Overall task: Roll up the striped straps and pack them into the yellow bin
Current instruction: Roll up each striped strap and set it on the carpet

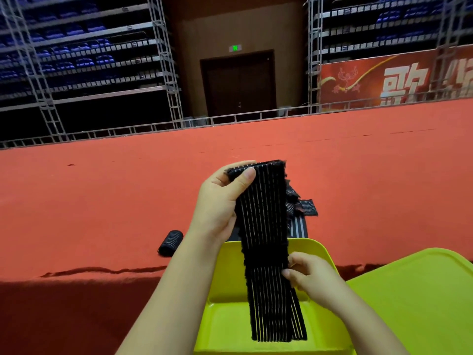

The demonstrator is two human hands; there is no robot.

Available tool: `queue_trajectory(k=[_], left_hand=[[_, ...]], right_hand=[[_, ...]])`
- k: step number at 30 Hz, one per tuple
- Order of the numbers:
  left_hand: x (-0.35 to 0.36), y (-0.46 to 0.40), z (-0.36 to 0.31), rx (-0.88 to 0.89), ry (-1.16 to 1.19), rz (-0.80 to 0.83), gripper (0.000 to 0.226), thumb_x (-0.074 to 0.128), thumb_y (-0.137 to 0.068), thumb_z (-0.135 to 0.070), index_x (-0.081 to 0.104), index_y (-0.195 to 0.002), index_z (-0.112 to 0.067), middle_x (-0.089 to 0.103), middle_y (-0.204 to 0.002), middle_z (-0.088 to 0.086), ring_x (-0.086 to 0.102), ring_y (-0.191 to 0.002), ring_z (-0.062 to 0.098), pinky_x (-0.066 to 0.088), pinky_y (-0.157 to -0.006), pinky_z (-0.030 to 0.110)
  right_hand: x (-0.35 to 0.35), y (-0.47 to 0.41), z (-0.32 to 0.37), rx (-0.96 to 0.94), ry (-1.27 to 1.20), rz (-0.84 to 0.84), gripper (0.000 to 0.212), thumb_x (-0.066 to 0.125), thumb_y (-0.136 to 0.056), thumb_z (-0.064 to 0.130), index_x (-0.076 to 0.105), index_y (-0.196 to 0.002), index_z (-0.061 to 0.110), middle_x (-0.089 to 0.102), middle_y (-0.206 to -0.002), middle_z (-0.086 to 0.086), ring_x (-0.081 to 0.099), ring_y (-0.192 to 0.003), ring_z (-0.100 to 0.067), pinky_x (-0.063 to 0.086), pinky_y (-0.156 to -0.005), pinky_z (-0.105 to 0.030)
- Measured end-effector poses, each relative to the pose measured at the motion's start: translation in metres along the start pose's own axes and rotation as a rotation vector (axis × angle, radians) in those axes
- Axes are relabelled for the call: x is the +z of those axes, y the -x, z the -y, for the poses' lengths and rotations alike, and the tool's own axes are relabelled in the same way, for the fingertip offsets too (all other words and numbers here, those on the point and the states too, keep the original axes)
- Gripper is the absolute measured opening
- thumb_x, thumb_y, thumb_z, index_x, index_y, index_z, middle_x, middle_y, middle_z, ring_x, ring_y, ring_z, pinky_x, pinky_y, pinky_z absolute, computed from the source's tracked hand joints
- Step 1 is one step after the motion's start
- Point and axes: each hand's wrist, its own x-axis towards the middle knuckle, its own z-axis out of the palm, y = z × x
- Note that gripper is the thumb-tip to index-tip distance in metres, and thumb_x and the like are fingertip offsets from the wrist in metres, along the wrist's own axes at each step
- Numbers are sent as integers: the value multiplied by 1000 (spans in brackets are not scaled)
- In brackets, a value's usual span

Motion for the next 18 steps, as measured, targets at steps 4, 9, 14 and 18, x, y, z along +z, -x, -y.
queue_trajectory(k=[4, 9, 14, 18], left_hand=[[-4, 3, 3, 31, -51, -9, 14, 71, -69, -15, 75, -82, -15, 74, -84, 7, 70, -81, 22, 57, -78, 39], [-3, 4, 0, 72, -86, -15, 11, 72, -69, -14, 77, -78, -19, 74, -84, 5, 70, -82, 21, 57, -76, 36], [0, 4, 2, 73, -149, -19, 17, 68, -82, -1, 75, -83, -17, 74, -82, 4, 69, -80, 19, 57, -69, 31], [5, 7, 6, 61, -151, 19, 16, 69, -80, -3, 75, -83, -17, 74, -83, 5, 69, -81, 20, 56, -71, 33]], right_hand=[[-3, 2, -1, -5, 148, -46, 16, 63, -90, 21, 58, -77, 28, 67, -77, 1, 61, -72, -13, 46, -66, -28], [-5, 2, -2, -14, 169, -79, 12, 60, -91, 20, 60, -83, 29, 68, -86, 3, 62, -82, -14, 46, -71, -27], [-8, -1, -6, -7, 264, -193, 7, 62, -90, 24, 59, -91, 30, 68, -91, 5, 62, -85, -17, 51, -75, -34], [-21, 8, 23, -160, -20, -252, 43, 75, -78, 33, 53, -115, 35, 59, -109, 13, 58, -100, -2, 43, -81, -16]])
